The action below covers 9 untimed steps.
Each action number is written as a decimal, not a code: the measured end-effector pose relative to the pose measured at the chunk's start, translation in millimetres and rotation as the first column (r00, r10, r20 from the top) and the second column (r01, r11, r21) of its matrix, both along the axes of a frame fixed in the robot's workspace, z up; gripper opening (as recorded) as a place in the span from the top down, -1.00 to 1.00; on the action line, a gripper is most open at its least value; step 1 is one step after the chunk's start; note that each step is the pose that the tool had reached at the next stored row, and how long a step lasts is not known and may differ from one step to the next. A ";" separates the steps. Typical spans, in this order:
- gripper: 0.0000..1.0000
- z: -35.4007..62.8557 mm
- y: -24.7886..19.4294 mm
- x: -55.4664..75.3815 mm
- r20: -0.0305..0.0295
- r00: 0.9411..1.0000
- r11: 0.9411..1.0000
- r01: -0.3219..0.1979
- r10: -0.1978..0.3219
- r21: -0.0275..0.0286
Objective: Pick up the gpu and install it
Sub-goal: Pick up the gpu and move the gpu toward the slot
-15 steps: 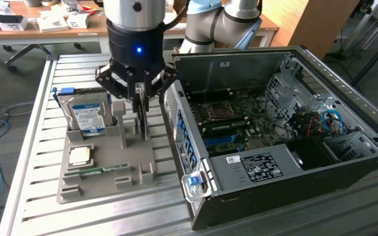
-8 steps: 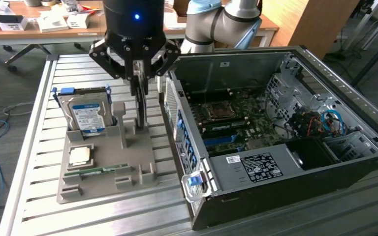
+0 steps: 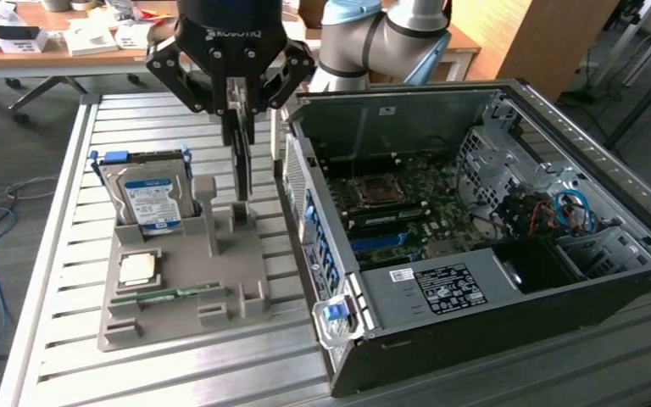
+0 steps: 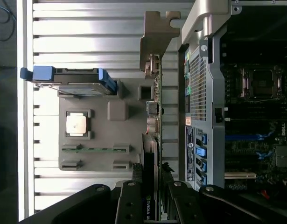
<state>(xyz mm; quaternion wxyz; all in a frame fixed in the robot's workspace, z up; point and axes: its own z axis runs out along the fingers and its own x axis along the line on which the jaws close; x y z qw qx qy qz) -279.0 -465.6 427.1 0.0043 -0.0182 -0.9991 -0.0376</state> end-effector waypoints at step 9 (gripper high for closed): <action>0.47 1.8 0.0 0.1 0.000 1.000 1.000 0.000 0.000 0.000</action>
